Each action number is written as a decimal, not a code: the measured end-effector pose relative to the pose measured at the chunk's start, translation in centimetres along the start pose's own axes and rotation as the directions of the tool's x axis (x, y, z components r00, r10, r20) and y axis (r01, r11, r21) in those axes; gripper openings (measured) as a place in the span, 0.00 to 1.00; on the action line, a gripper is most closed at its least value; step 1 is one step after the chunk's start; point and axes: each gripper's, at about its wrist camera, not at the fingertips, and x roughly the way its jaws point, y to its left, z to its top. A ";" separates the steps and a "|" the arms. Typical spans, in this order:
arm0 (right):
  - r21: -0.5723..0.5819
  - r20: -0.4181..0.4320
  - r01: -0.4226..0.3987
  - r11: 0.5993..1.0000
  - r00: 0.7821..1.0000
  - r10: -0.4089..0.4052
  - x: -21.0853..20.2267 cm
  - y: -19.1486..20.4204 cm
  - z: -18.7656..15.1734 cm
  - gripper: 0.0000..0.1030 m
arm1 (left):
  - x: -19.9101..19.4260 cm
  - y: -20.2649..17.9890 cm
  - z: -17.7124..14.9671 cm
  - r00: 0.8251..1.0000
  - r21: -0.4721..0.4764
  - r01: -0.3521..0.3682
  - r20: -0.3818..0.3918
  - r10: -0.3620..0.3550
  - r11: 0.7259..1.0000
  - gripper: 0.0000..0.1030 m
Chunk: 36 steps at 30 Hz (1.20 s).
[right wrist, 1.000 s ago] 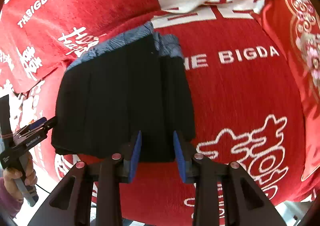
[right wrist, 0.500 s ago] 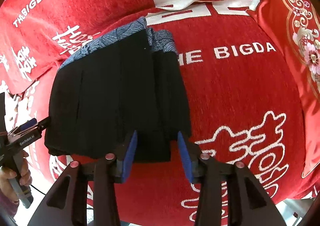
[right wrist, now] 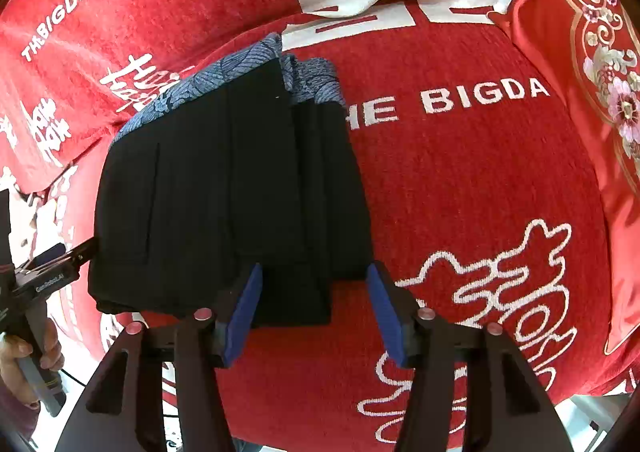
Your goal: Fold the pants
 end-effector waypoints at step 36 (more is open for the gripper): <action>0.068 -0.039 -0.180 0.981 0.982 0.183 0.0 -2.5 3.6 0.76 | 0.5 -1.1 3.1 0.990 0.017 0.130 -0.065 -0.129 0.991 0.99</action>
